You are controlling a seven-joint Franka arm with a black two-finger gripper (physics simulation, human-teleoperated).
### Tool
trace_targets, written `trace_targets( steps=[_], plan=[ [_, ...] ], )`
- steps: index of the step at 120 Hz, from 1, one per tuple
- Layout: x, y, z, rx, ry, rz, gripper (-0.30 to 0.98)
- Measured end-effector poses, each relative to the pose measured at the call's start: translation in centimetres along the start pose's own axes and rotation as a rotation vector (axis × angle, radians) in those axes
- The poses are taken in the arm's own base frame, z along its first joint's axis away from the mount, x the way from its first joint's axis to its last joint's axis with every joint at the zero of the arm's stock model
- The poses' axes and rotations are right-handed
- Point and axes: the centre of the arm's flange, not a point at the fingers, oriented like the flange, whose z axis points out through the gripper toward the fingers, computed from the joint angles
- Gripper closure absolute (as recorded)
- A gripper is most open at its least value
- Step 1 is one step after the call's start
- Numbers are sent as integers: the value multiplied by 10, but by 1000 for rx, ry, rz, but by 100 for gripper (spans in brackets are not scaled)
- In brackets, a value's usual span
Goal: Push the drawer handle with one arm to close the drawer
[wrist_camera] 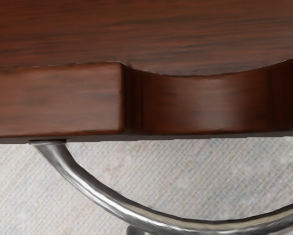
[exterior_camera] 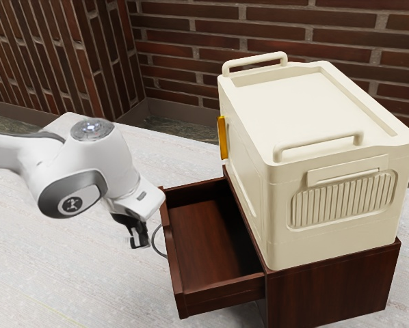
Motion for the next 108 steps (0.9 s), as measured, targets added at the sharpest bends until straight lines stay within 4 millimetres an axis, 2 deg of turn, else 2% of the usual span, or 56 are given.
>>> trace_targets(
  steps=[48, 108],
  plan=[
    [32, -4, 1, 49, 70, 33, 79],
    [61, -7, 17, 73, 82, 59, 79]
  ],
)
